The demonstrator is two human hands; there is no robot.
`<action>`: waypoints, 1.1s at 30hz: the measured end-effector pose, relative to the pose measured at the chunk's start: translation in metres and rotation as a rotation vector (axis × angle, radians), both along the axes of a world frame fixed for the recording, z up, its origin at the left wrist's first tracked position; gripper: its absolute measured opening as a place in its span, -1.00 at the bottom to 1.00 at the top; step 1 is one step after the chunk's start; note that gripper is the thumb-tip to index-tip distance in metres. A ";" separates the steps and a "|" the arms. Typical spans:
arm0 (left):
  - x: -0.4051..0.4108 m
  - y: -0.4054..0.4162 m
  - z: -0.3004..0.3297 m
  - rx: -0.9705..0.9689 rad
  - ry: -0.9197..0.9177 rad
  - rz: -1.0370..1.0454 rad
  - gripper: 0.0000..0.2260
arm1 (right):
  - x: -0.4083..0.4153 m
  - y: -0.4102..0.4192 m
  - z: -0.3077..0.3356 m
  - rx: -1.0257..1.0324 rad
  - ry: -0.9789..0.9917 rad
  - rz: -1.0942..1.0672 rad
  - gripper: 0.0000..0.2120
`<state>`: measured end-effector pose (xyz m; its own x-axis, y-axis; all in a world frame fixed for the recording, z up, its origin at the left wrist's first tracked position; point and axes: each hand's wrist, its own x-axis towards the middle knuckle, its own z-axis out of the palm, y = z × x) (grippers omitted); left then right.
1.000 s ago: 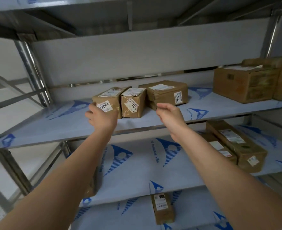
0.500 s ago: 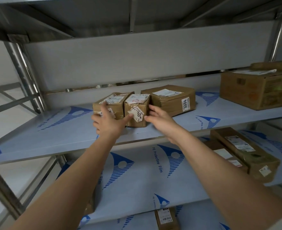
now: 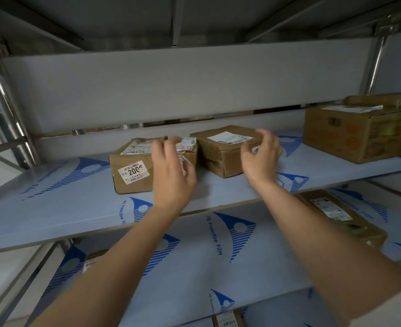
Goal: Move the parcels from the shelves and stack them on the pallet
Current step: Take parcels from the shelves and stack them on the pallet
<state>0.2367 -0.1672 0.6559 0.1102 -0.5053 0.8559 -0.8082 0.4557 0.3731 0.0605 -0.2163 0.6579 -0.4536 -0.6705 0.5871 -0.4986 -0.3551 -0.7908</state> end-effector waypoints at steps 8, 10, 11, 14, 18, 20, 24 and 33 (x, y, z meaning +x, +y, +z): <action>-0.058 -0.027 -0.015 0.375 0.090 -0.313 -0.70 | -0.036 -0.030 -0.004 0.315 -0.309 0.163 -0.31; -0.056 -0.034 -0.012 0.463 0.220 -0.290 -0.62 | -0.038 -0.032 -0.003 0.341 -0.349 0.246 -0.34; -0.056 -0.036 -0.010 0.512 0.270 -0.292 -0.56 | -0.039 -0.033 -0.004 0.338 -0.371 0.267 -0.36; -0.056 -0.036 -0.004 0.638 0.453 -0.320 -0.45 | -0.042 -0.032 -0.007 0.272 -0.463 0.214 -0.46; -0.053 -0.037 -0.003 0.668 0.594 -0.344 -0.45 | -0.043 -0.030 -0.010 0.261 -0.474 0.202 -0.50; -0.052 -0.036 -0.003 0.668 0.609 -0.345 -0.46 | -0.045 -0.030 -0.009 0.305 -0.430 0.250 -0.45; -0.051 -0.035 0.000 0.717 0.673 -0.349 -0.43 | -0.043 -0.015 0.000 0.361 -0.467 0.292 -0.30; -0.076 -0.015 0.016 0.864 0.671 -0.319 -0.39 | -0.062 0.022 0.002 0.348 -0.642 0.278 -0.66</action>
